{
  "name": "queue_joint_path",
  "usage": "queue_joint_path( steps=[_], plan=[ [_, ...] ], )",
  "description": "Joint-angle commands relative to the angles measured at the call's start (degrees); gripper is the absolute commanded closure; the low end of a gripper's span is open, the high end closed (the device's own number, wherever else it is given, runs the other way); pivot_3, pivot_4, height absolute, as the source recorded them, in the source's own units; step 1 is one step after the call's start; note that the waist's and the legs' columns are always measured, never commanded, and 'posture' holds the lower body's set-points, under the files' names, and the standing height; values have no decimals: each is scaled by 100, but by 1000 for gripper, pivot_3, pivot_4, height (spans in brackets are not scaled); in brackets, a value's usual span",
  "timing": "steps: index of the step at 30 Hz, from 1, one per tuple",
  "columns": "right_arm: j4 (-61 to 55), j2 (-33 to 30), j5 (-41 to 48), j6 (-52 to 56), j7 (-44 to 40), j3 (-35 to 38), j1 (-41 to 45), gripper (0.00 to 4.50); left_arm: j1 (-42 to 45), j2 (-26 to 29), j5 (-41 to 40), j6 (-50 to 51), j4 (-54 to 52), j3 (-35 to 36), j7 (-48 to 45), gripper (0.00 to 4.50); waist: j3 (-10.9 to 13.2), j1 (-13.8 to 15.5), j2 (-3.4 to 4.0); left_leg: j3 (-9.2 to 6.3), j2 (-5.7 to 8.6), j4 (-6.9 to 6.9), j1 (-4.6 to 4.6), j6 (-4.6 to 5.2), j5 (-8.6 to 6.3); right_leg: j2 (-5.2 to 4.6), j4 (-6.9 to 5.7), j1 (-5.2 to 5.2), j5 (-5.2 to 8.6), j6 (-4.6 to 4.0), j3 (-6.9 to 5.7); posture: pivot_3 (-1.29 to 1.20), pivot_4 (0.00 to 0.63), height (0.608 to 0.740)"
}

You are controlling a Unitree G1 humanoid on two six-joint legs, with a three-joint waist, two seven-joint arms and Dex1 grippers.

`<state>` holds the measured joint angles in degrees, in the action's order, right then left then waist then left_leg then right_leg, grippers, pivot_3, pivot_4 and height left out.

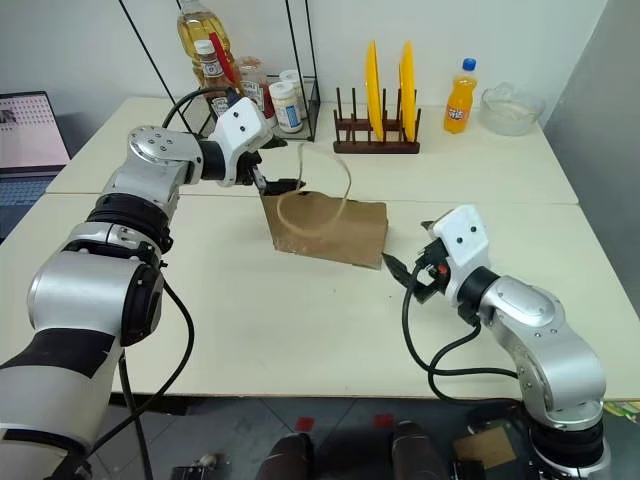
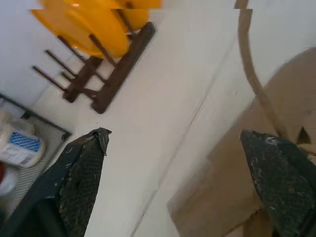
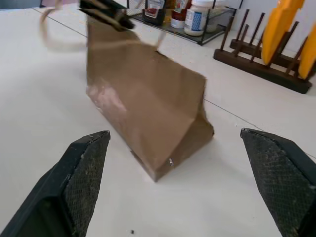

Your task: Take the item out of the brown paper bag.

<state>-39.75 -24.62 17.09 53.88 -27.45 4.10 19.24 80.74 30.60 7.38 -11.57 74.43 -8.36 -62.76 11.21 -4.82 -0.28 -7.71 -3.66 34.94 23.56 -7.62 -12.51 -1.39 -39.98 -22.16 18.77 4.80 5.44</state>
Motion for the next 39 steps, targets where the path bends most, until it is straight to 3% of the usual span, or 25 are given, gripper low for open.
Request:
queue_joint_path(
  steps=[1,8,14,18,26,28,33,39],
  plan=[
    [269,-148,54,-392,-39,217,200,46,101,198,-75,-89,-328,28,-1064,0,0,-3,-1,0,0,0,0,0,0,0,0,0,0,0,0,0,150,740],
    [1088,-439,-8,-1062,-179,277,386,46,-442,671,-470,370,-1677,-47,-2900,0,1,-26,-1,1,-2,-5,0,1,0,0,1,0,0,0,-2,0,150,740],
    [1641,-514,-35,-1524,-282,145,582,46,-1683,1853,-2000,1827,-4743,-934,-2974,0,3,-93,1,2,-7,-6,-1,2,1,1,-2,-1,0,0,5,0,150,740],
    [1819,-492,-29,-1695,-312,55,649,46,-1852,2177,-2254,2297,-5376,-978,-2974,0,3,-18,-1,0,-6,-1,0,5,4,0,-4,2,0,0,-2,0,150,740],
    [1893,-538,15,-1796,-342,-5,595,46,-2096,2471,-2237,1885,-5573,-1305,-2974,0,3,-13,0,1,-6,-2,-5,10,6,3,-3,6,0,0,-1,0,150,740],
    [1912,-540,10,-1801,-339,-13,597,46,-2191,2213,-2032,1598,-5404,-1251,-2947,0,3,-10,0,2,-6,-2,-4,10,6,1,-2,6,0,0,-1,0,150,740],
    [1858,-573,25,-1733,-291,22,622,46,-1499,1504,-1881,1774,-4191,-788,-2516,0,6,24,-7,0,-4,4,-2,14,9,2,-5,8,-2,2,-4,0,150,740],
    [1547,-663,147,-1567,-257,159,417,46,-559,1434,-1775,1716,-2808,-293,-2387,0,9,-41,-10,3,-5,1,18,18,9,3,4,-10,-1,1,-5,0,150,740]
  ],
)
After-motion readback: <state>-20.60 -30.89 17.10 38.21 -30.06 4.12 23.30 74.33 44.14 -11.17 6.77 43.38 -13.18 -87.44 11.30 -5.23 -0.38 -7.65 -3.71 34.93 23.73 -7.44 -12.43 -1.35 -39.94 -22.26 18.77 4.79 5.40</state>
